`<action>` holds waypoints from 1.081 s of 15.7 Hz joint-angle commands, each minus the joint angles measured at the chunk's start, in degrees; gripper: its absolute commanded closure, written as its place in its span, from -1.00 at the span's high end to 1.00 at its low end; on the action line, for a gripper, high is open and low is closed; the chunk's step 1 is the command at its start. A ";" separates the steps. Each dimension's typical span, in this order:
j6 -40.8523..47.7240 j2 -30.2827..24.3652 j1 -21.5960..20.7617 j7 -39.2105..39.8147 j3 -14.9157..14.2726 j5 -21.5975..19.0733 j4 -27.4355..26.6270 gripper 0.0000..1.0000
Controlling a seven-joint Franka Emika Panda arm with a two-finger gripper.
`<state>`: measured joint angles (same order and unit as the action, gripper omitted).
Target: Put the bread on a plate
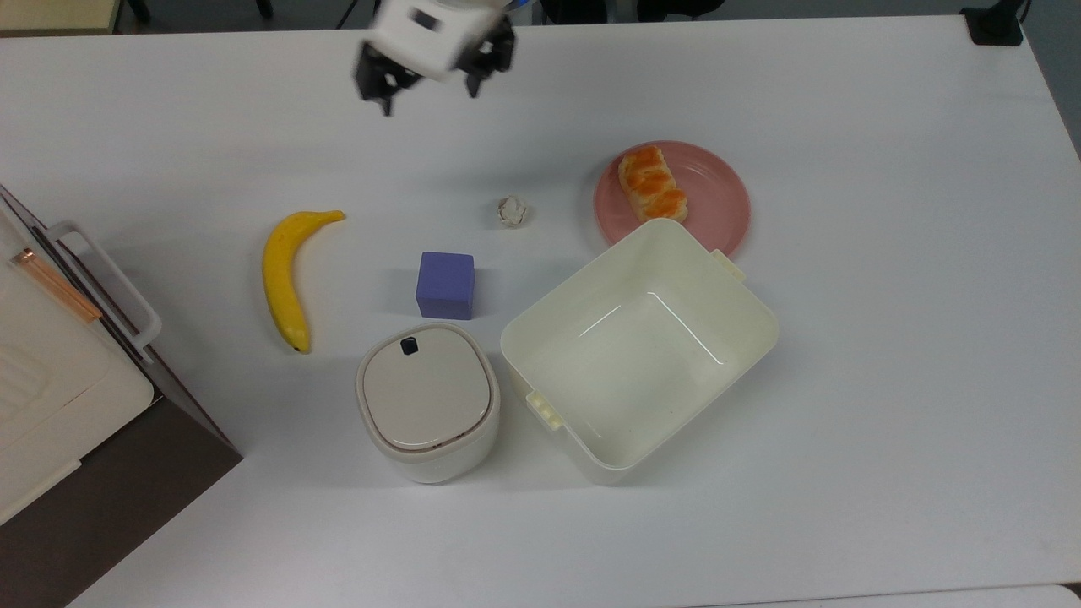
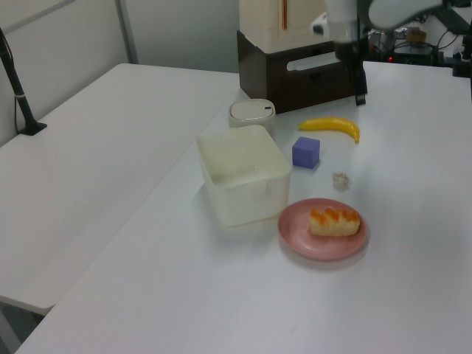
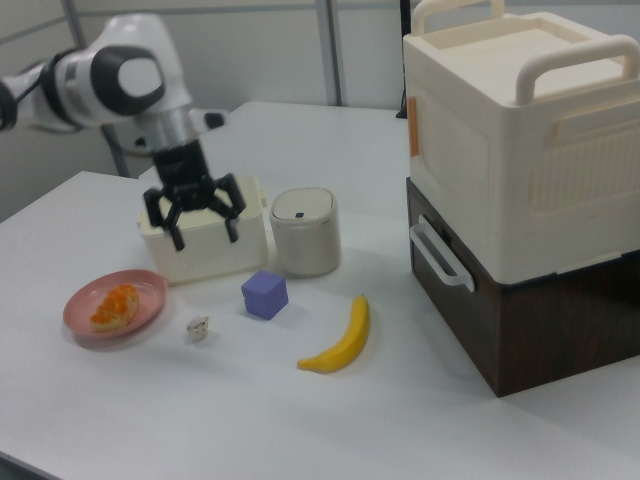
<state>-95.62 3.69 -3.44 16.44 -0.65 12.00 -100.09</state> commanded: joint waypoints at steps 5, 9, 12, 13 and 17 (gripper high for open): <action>5.27 0.61 8.18 -5.77 -3.57 -13.73 13.77 1.00; 5.18 2.64 9.77 -8.19 -4.36 -15.69 17.56 1.00; 5.26 2.55 10.12 -7.66 -4.36 -16.30 18.78 1.00; 5.44 2.55 10.12 -7.74 -4.28 -16.48 18.88 1.00; 5.97 2.46 9.51 -8.88 -4.10 -17.53 18.18 1.00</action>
<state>-91.54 5.63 6.63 9.65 -4.59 -3.64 -82.89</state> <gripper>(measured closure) 0.000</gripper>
